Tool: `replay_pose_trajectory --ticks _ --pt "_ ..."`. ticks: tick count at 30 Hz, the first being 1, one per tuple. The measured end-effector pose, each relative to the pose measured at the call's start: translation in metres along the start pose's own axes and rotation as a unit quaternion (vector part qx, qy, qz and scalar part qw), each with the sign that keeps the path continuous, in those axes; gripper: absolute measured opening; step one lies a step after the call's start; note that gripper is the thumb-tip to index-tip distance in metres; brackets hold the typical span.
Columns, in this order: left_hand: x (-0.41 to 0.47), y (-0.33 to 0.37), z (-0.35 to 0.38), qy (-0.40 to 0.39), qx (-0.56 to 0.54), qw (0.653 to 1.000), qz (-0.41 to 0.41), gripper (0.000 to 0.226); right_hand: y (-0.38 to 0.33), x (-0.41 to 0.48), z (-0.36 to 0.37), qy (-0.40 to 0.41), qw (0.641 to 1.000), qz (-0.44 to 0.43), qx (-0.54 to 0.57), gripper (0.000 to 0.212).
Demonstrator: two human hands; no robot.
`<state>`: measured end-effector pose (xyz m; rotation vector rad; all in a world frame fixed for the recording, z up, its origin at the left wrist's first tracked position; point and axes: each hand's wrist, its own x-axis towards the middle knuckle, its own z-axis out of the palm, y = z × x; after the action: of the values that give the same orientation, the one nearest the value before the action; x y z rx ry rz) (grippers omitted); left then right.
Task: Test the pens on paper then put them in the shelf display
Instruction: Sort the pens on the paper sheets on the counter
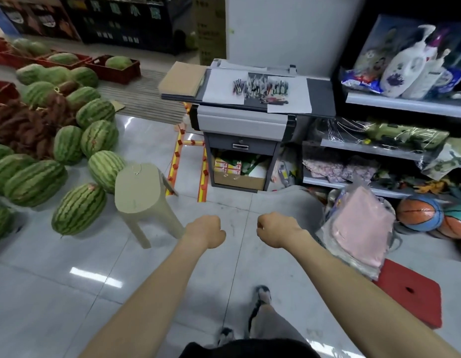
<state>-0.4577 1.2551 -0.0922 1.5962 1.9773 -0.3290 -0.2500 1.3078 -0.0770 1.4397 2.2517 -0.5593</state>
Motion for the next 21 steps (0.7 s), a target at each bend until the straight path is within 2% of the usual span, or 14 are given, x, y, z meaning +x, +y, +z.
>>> replay_pose_trajectory --ticks 7,11,15,21 --pt "0.109 0.02 -0.067 0.006 -0.002 1.0 -0.002 0.036 0.052 0.112 -0.061 -0.015 1.0 0.004 0.005 0.031" --pt "0.161 0.041 -0.115 -0.018 -0.006 1.0 -0.017 0.037 0.077 0.171 -0.11 -0.014 1.0 -0.001 0.026 0.03" --pt "0.215 0.057 -0.156 0.002 -0.001 1.0 -0.018 0.036 0.095 0.223 -0.153 0.017 1.0 -0.004 0.018 0.032" --pt "0.276 0.063 -0.205 0.016 -0.017 1.0 -0.021 0.031 0.105 0.287 -0.205 0.012 1.0 -0.016 0.002 0.027"
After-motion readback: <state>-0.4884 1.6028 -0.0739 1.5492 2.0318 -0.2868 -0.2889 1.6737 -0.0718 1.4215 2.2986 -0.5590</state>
